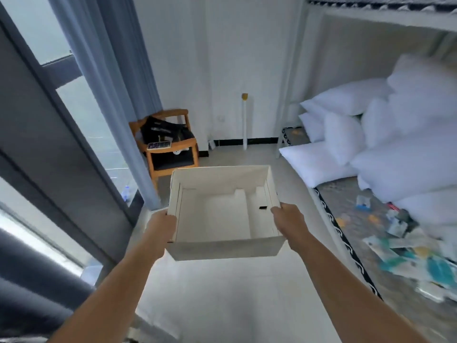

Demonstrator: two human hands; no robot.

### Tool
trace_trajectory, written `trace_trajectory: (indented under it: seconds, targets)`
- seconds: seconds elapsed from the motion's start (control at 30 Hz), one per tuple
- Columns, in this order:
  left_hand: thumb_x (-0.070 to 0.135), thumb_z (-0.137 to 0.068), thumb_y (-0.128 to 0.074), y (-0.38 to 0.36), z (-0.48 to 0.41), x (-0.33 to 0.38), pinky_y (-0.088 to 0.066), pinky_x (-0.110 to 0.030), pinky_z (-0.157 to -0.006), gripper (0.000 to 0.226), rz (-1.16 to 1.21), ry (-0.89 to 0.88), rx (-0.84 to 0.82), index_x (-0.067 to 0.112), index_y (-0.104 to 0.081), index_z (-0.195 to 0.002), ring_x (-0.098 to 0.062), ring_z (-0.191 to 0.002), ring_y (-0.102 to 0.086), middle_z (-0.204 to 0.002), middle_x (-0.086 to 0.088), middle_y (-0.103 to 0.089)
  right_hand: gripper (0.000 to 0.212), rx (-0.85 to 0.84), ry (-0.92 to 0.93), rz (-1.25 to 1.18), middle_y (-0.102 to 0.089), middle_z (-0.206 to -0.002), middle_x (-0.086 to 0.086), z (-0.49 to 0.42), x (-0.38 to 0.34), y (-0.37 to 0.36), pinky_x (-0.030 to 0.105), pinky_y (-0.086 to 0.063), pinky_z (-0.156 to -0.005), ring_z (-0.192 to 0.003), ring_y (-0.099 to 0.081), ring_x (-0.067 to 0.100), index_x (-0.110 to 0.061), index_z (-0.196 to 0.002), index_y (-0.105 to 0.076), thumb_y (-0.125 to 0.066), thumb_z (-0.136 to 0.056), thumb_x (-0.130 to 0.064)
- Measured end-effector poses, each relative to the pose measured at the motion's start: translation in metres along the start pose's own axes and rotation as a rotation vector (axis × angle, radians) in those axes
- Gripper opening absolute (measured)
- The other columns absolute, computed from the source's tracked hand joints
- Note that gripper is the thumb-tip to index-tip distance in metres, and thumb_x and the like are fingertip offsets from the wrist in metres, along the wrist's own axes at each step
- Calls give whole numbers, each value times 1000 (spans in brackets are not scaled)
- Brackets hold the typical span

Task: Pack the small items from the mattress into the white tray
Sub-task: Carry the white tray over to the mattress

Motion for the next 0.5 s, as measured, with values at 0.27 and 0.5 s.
trace_trajectory:
  seconds: [0.27,0.5]
  targets:
    - [15,-101,-42,-145,-67,87,-38,-29,-60,28,-130,-156,-202,13,-61,-81,-21,-70,-52,-80,-7,-58,36,243,-201,-118,-42,-64,-4,-65,57,77,27,-26,-48,-56,-39,13,-26,-66,-38,-36,-101,-16]
    - [18,-100,-42,-254,-138,145,-16,-31,-60,24,-273,-299,-445,19,-38,-76,-18,-65,-24,-73,-3,-28,35,505,-390,-243,-45,-66,-2,-97,89,96,28,-28,-51,-57,-38,13,-17,-68,-41,-36,-102,-14]
Point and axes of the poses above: each hand's wrist, its own z-axis away from the middle knuckle, its own y-axis out of the back of the hand, x = y × z, the point moved 7 cm from there along -z, towards the middle knuckle
